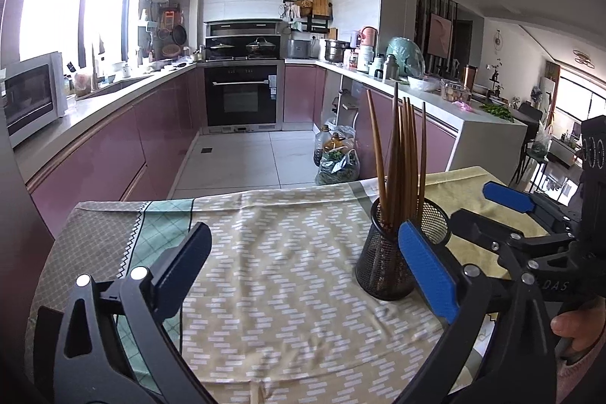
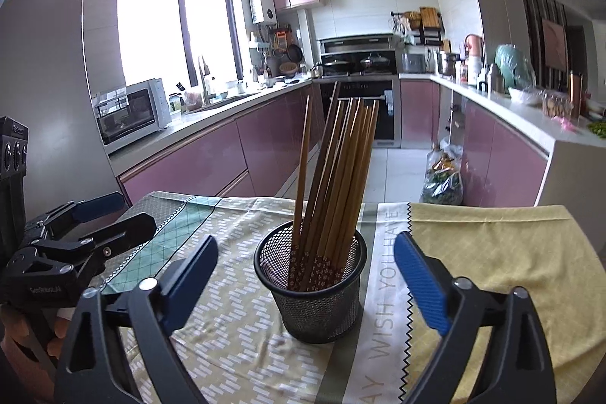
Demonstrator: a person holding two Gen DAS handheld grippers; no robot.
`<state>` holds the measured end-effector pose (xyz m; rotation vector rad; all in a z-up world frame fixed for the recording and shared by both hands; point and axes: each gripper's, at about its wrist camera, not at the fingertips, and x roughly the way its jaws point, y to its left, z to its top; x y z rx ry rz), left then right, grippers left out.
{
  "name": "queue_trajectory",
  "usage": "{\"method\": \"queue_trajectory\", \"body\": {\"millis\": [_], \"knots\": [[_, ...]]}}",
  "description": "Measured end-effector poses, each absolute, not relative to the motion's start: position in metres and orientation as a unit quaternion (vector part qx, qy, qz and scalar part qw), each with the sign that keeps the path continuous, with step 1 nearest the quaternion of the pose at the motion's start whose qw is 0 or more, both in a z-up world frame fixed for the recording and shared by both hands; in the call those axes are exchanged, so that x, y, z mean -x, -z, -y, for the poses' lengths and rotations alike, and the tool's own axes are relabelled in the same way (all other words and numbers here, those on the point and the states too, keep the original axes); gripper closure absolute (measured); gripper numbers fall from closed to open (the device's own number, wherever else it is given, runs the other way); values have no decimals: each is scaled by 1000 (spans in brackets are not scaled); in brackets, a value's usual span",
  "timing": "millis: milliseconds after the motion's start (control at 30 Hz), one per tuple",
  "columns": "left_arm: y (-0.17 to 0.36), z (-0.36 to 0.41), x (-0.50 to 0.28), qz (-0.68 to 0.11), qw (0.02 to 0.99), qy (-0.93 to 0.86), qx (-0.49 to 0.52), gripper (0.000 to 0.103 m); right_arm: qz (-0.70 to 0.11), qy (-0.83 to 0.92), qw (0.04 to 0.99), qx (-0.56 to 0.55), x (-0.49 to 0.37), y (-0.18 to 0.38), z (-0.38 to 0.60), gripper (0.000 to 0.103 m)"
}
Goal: Organize utensils
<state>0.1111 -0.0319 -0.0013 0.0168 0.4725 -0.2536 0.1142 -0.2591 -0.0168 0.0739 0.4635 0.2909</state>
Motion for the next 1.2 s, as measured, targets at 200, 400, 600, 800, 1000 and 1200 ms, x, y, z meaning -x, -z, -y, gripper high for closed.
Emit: {"method": "queue_trajectory", "body": {"millis": [200,400,600,800,1000,1200], "knots": [[1,14,-89,-214,971,106,6,6,-213,-130,968,-23,-95,21,252,7],[-2,-1,-68,-178,980,84,12,6,-197,-122,973,-9,-79,19,241,7],[-2,-2,-54,-164,984,70,2,6,-177,-113,978,0,-65,17,234,7],[-3,-3,-45,-152,986,71,2,6,-172,-107,979,0,-58,19,231,7],[-4,-3,-36,-145,987,70,-1,6,-162,-104,981,-6,-51,18,231,7],[-2,-3,-34,-144,987,70,2,6,-155,-101,983,-2,-47,17,230,7]]}}
